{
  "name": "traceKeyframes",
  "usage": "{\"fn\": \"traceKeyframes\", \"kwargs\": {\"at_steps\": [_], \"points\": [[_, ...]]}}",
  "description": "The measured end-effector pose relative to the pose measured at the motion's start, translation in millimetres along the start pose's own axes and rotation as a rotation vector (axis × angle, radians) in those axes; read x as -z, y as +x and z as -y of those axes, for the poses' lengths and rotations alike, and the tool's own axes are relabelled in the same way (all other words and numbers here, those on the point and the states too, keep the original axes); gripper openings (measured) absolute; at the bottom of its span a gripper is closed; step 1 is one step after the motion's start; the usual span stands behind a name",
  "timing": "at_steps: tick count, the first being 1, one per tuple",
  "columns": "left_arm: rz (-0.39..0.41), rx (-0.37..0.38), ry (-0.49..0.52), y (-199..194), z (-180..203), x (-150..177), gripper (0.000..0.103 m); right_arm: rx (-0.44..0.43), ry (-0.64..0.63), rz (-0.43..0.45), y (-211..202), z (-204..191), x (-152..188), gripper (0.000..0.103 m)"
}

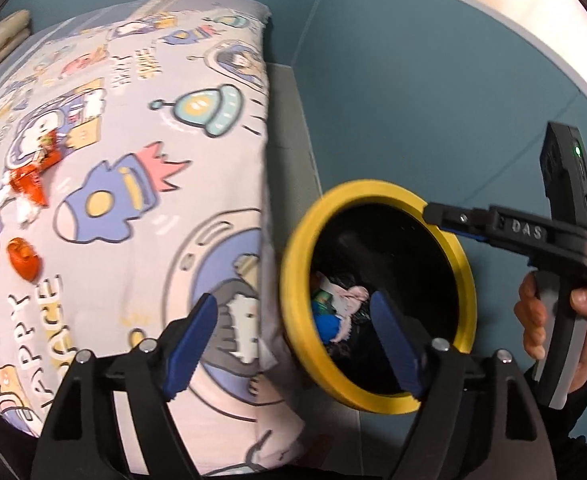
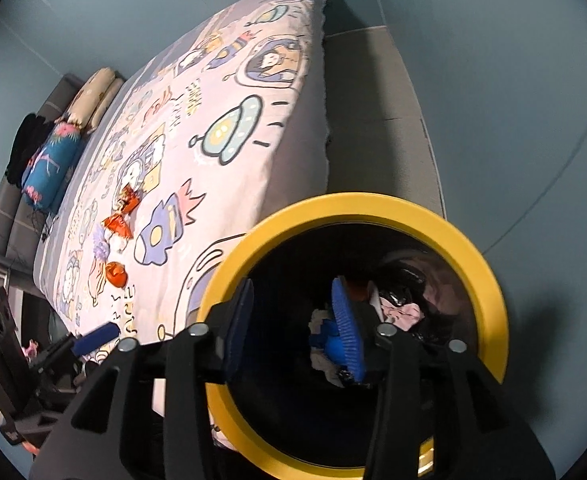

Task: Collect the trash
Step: 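Move both open tools back over the trash pile on the bed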

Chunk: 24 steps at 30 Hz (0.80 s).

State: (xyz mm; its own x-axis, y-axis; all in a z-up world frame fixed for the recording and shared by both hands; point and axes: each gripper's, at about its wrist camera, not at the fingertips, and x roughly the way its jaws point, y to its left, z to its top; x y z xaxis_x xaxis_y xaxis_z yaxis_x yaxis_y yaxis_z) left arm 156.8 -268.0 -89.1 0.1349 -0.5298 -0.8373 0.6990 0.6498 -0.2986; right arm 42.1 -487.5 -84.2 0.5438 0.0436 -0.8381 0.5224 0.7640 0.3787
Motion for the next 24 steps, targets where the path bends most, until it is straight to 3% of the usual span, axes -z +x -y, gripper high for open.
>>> {"fn": "traceKeyframes", "kwargs": {"at_steps": [11,24], "points": [[0.053,-0.101,-0.133,-26.6,-85.4,-6.9,0.082,-0.027,-0.143,-0.045,33.2,-81.7,-18.3,0.063],[0.069,-0.264,-0.328,-52.6,-232.7,-12.9,0.083,-0.069,-0.299,-0.187,122.0,-191.4,-42.6,0.068]]}}
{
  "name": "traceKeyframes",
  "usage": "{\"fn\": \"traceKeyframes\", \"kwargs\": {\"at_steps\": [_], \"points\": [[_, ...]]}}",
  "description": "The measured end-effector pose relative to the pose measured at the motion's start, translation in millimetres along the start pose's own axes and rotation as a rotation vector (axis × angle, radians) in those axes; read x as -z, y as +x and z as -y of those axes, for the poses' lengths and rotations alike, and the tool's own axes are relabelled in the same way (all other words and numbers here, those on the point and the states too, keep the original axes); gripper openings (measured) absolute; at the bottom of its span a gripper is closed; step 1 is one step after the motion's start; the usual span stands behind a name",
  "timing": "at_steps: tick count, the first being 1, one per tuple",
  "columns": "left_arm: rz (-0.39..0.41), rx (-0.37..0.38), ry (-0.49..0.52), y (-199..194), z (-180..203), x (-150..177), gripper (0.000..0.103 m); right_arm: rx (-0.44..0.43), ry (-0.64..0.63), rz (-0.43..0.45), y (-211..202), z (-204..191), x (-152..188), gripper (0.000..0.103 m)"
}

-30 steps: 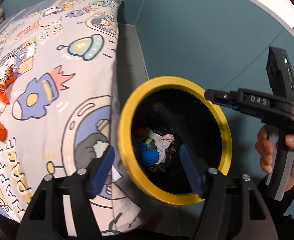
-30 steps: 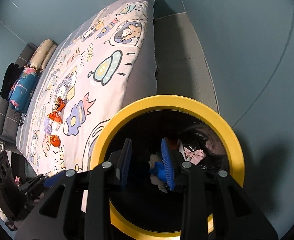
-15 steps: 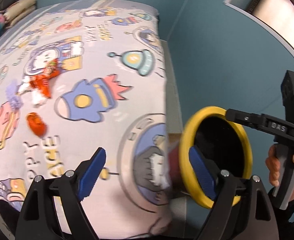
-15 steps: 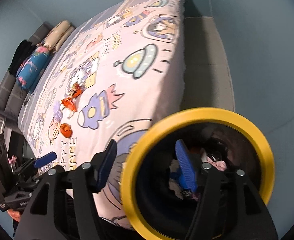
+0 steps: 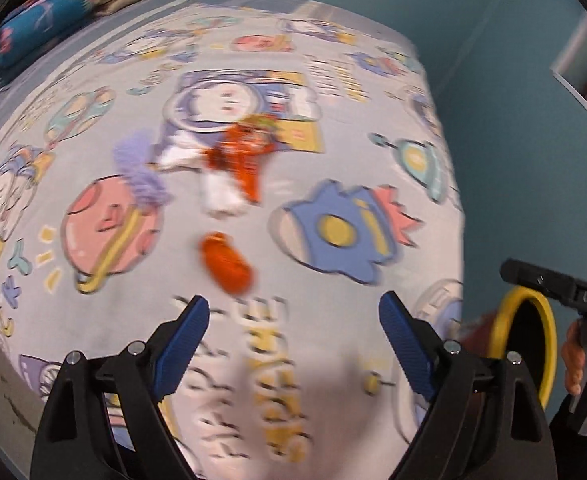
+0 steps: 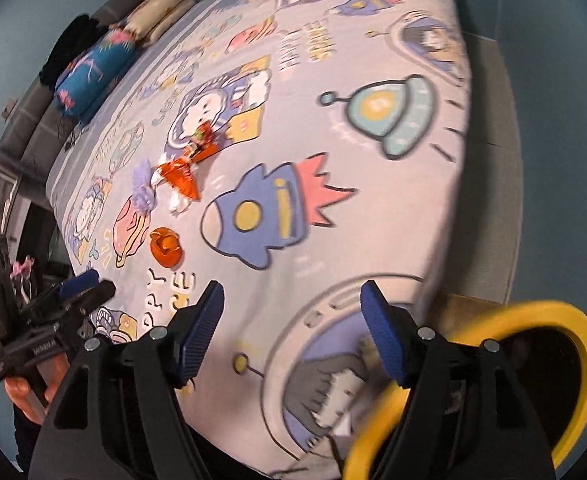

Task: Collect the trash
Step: 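Move both open tools back over the trash pile on the bed, then grasp the lavender foam net with the left tool while the right tool grasps the orange snack wrapper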

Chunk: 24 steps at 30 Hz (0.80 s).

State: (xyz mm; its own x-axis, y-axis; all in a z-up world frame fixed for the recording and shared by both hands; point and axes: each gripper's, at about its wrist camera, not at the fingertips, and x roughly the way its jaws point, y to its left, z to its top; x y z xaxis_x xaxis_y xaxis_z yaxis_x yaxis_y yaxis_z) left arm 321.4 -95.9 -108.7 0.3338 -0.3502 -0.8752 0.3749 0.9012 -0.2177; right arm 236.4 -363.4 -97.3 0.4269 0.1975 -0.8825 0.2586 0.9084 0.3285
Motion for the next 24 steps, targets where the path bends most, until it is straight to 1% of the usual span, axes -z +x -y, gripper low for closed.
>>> {"fn": "traceKeyframes", "kwargs": {"at_steps": [7,10,13,16,21,24], "points": [[0.016,-0.064,-0.122,17.4,-81.3,-35.8,0.083,-0.047,-0.044,-0.111,72.4,-51.2,-44.3,0.068],[0.019,-0.093,-0.165,26.4,-112.3,-50.4,0.083,-0.085,-0.037,-0.141,100.6,-71.1,-65.9,0.068],[0.013,-0.115,-0.203,37.4,-140.2,-62.8,0.083,-0.104,-0.025,-0.157,124.8,-88.6,-90.4,0.068],[0.011,-0.15,-0.227,48.7,-163.5,-74.6,0.083,-0.099,0.008,-0.176,149.5,-101.1,-115.0,0.068],[-0.013,-0.152,-0.279,69.4,-195.1,-90.8,0.083,-0.104,0.064,-0.219,188.6,-116.5,-148.7,0.068],[-0.028,-0.143,-0.309,81.4,-204.9,-97.0,0.083,-0.073,0.085,-0.226,206.4,-122.1,-163.3,0.068]]}}
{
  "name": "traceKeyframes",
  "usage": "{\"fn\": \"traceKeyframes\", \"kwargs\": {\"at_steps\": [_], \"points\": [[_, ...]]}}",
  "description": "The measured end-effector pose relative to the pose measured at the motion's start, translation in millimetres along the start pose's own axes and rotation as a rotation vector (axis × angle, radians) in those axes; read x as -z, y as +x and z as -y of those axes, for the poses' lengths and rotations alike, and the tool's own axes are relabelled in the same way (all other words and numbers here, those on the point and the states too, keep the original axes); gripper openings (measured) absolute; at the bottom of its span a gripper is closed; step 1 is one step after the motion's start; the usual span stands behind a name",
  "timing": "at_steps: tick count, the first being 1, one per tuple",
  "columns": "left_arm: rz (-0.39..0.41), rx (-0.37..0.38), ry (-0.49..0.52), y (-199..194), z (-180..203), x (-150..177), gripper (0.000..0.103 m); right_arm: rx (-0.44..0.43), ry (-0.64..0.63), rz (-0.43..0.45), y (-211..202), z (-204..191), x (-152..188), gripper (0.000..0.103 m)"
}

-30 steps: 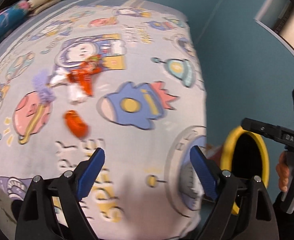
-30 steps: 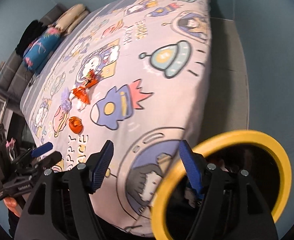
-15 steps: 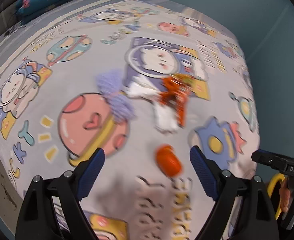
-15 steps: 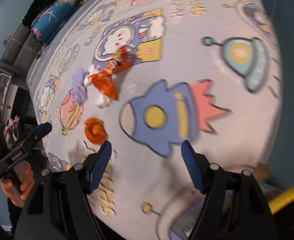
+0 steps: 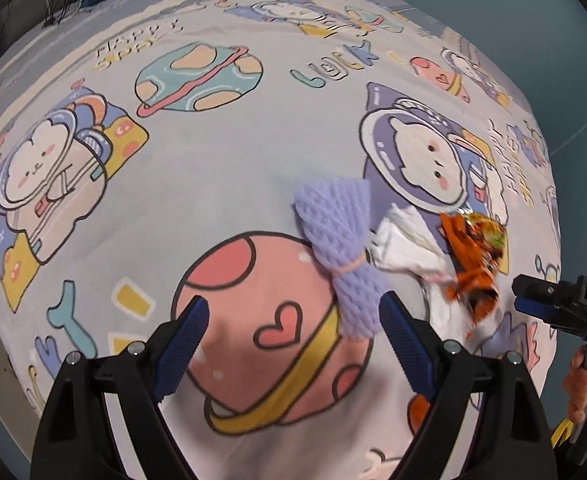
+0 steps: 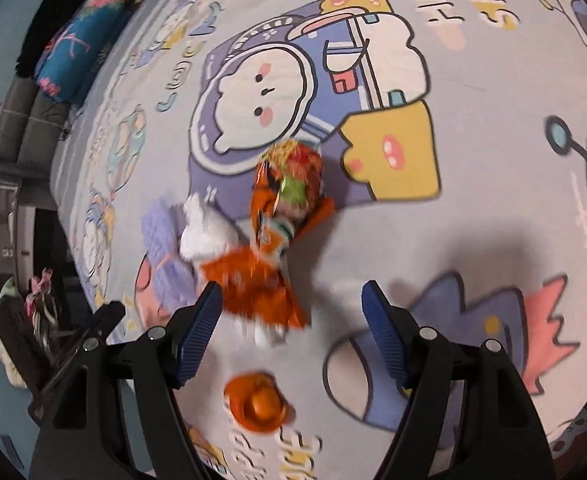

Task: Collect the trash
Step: 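Grasp the lavender foam net with the left tool while the right tool grasps the orange snack wrapper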

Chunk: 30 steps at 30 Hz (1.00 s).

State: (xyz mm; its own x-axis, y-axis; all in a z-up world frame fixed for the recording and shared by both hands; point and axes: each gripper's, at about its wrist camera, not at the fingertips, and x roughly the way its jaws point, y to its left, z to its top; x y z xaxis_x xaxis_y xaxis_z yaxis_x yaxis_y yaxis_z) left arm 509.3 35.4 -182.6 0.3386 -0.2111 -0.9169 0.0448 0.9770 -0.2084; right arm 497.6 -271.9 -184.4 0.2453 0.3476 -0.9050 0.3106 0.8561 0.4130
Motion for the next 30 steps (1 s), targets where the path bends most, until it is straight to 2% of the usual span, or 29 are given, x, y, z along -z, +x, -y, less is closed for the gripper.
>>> {"fn": "traceKeyframes", "kwargs": {"at_steps": [5,11,17,22,24,25,26,27,30], "points": [[-0.018,-0.009,0.004,17.7,5.2,-8.8,0.083,0.04,0.027,-0.011,19.2,-2.1,-16.4,0.068],[-0.037,0.017,-0.031,35.2,3.6,-15.3,0.083,0.069,0.05,-0.024,34.6,-2.0,-23.4,0.068],[-0.065,0.032,-0.042,52.0,7.3,-18.2,0.082,0.041,0.069,-0.053,48.3,-5.2,-27.9,0.066],[-0.093,0.065,-0.042,60.4,11.6,-13.4,0.063,0.096,0.049,-0.06,58.0,-11.3,-28.4,0.054],[-0.096,0.088,-0.04,61.5,12.9,-12.2,0.044,0.12,0.037,-0.056,59.2,-12.7,-27.8,0.047],[-0.1,0.107,-0.038,61.7,13.8,-12.0,0.039,0.132,0.027,-0.053,59.4,-13.9,-27.8,0.041],[-0.105,0.124,-0.04,61.7,14.6,-11.9,0.028,0.139,0.017,-0.052,59.5,-15.2,-27.6,0.036],[-0.112,0.141,-0.044,61.5,15.5,-11.6,0.022,0.145,0.005,-0.052,59.4,-17.0,-26.8,0.034],[-0.102,0.131,-0.035,58.0,18.1,-10.3,0.015,0.148,-0.005,-0.05,57.3,-18.2,-25.4,0.028]]}}
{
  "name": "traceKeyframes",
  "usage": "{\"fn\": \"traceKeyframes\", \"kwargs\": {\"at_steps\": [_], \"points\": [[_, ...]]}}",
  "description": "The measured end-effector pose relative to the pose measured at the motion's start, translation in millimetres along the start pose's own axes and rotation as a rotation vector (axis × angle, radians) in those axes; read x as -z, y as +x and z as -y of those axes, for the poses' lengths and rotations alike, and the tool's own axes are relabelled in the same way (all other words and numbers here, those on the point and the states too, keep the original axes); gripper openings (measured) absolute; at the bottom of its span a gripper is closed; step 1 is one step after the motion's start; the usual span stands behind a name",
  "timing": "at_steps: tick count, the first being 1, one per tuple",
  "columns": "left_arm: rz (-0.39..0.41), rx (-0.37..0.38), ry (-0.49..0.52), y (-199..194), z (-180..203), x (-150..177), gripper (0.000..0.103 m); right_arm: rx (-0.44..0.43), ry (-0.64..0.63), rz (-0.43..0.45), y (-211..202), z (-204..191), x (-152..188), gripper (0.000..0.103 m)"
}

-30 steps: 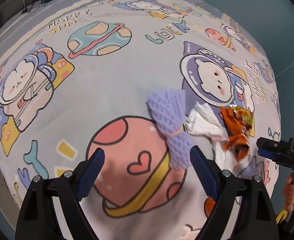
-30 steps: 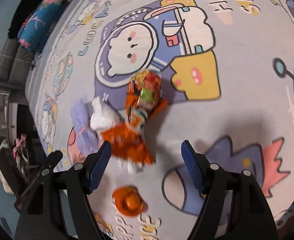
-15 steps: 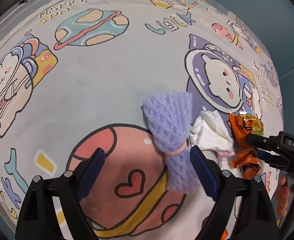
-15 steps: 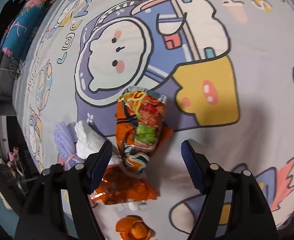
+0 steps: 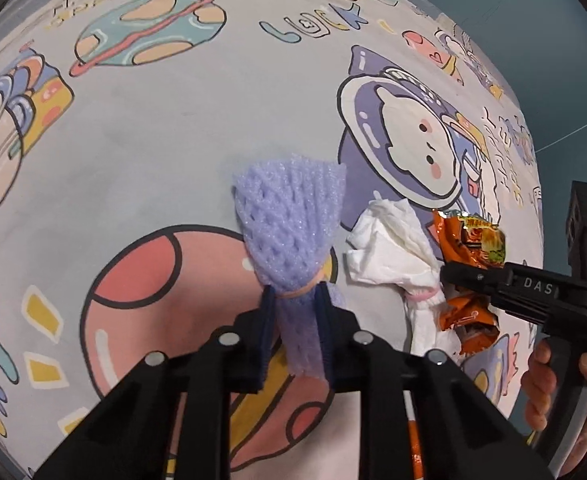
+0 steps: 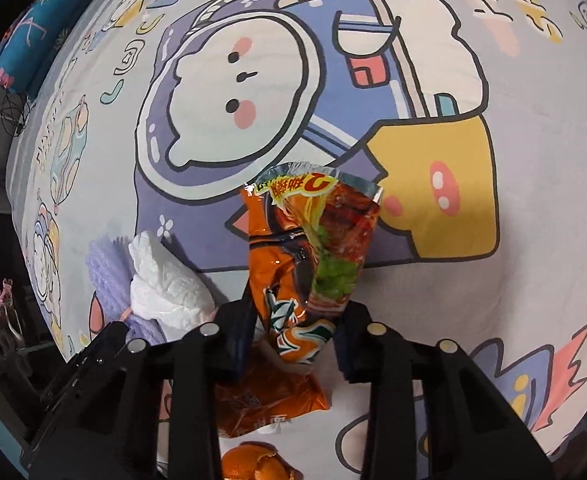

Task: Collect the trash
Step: 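Grasp the lavender foam net with the left tool while the right tool grasps the orange snack wrapper, then carry the lavender net and orange wrapper over the yellow-rimmed bin with both tools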

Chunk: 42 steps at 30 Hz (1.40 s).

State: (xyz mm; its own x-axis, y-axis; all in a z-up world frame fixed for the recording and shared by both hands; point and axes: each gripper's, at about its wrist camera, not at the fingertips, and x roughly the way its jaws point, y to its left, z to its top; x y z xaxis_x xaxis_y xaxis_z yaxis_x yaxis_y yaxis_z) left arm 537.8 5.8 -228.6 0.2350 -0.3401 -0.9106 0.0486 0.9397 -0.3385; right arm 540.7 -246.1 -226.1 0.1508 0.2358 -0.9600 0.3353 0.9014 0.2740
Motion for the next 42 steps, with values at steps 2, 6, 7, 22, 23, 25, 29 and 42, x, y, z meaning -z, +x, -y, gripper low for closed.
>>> {"fn": "traceKeyframes", "kwargs": {"at_steps": [2,6,7,22,23,25,29,42], "points": [[0.004,0.008,0.001,-4.5,-0.4,2.5,0.013,0.007,-0.017,0.005,-2.8,-1.1,3.0,0.026],[0.013,0.012,-0.01,-16.4,-5.9,8.6,0.01,0.01,-0.035,0.016,-11.5,0.9,12.8,0.026],[0.015,0.015,-0.011,-19.4,-7.4,10.3,0.01,0.014,-0.039,0.022,-14.2,2.0,14.5,0.025],[0.064,-0.008,0.042,-85.8,1.0,67.7,0.004,-0.007,-0.105,0.081,-90.0,40.8,77.5,0.025],[0.069,-0.007,0.049,-92.2,2.1,73.4,0.004,-0.006,-0.115,0.084,-95.7,44.0,86.2,0.025],[0.077,-0.002,0.064,-103.0,4.7,85.6,0.004,-0.011,-0.131,0.083,-103.2,49.0,101.1,0.025],[0.069,0.003,0.081,-116.6,9.1,108.8,0.0,-0.033,-0.152,0.082,-120.8,61.4,133.0,0.025],[0.074,0.037,0.194,-143.9,32.2,173.8,0.0,-0.052,-0.186,0.132,-172.5,99.6,228.9,0.026]]}}
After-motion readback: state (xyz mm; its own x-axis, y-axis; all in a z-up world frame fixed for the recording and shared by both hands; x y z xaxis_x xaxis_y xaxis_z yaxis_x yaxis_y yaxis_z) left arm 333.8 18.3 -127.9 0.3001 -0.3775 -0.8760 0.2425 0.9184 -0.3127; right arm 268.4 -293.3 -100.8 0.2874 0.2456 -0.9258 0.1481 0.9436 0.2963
